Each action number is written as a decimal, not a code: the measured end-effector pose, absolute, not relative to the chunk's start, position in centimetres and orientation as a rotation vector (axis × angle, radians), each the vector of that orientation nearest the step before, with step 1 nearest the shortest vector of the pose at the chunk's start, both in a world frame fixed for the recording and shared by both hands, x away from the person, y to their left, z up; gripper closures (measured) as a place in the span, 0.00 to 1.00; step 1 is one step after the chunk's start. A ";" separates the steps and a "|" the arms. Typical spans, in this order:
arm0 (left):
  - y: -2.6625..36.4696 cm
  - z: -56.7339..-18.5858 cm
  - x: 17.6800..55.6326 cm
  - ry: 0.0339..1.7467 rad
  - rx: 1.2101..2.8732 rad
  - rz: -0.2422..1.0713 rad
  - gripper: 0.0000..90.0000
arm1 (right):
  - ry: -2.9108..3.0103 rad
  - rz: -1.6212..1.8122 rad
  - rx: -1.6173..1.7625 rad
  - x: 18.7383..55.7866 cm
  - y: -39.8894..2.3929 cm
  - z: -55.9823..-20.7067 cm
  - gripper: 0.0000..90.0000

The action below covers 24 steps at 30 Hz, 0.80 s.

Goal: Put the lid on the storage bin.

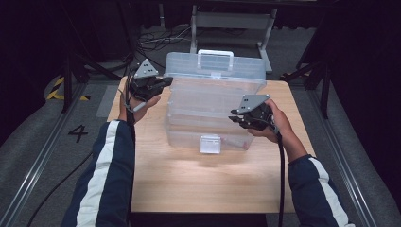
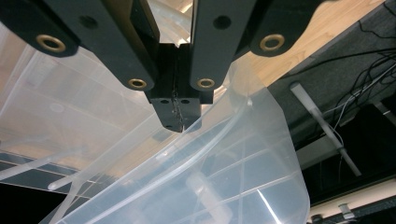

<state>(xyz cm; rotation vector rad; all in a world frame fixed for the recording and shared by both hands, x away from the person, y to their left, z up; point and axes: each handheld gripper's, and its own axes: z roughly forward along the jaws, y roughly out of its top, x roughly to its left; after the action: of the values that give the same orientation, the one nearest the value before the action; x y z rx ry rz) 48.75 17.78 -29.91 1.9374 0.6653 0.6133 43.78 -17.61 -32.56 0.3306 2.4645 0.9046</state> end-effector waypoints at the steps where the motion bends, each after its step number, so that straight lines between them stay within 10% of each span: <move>1: 17.8 -29.9 48.7 0.663 1.939 0.622 1.00 | 2.460 0.909 0.337 43.7 -17.8 -32.5 0.85; 24: 17.9 -30.8 46.6 0.634 1.999 0.666 1.00 | 2.414 0.922 0.488 42.1 -22.1 -32.8 0.81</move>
<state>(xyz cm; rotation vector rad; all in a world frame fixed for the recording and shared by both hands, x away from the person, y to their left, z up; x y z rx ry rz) 46.56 17.93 -30.84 1.9987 0.6344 0.6664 42.13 -22.07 -32.84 0.4880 2.4137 0.9216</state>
